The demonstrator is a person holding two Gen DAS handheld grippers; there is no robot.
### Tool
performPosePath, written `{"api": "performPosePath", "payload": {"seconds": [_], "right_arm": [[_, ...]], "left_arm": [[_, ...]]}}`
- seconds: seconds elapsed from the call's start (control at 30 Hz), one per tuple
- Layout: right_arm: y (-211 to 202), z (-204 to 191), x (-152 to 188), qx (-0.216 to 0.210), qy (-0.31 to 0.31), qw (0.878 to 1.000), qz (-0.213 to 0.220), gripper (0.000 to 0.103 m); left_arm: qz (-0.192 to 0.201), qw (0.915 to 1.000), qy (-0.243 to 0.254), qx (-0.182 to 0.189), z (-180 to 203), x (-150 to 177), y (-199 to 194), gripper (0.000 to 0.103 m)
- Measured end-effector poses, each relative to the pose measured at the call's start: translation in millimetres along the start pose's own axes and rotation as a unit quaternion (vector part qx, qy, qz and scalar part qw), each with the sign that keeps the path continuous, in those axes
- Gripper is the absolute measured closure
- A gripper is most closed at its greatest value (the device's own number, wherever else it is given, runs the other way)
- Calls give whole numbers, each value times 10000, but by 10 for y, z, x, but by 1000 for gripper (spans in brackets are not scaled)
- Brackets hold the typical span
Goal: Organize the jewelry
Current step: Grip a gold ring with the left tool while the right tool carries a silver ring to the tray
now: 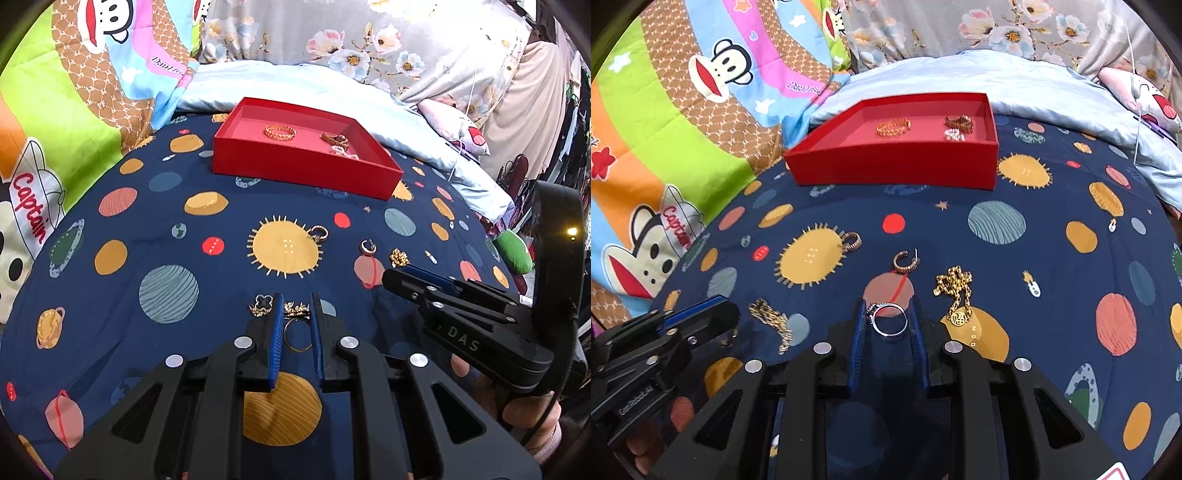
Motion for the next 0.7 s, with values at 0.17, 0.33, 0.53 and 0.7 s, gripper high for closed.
{"api": "performPosePath", "payload": {"seconds": [0.17, 0.33, 0.53, 0.7], "right_arm": [[-129, -13, -120, -43, -7, 9999, 147, 81], [-235, 35, -287, -103, 64, 9995, 293, 81], [-261, 162, -580, -62, 93, 9989, 464, 81], [-182, 286, -969, -4, 92, 9979, 644, 81]], "left_arm": [[120, 9999, 26, 32, 26, -107, -66, 90], [296, 9995, 50, 52, 48, -308, -109, 90], [569, 9983, 112, 6, 43, -712, -85, 90], [863, 9959, 258, -85, 43, -1192, -1, 90]]}}
Point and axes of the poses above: each gripper's, at about its wrist camera, not at the fingertips, and y roughly the way its jaws point, z to its right, x to its underside, the point moved 6 cm from there along y, roughly the way its jaws point, and after that the axes turned 1 degree about -z, right-handed, at the moved point
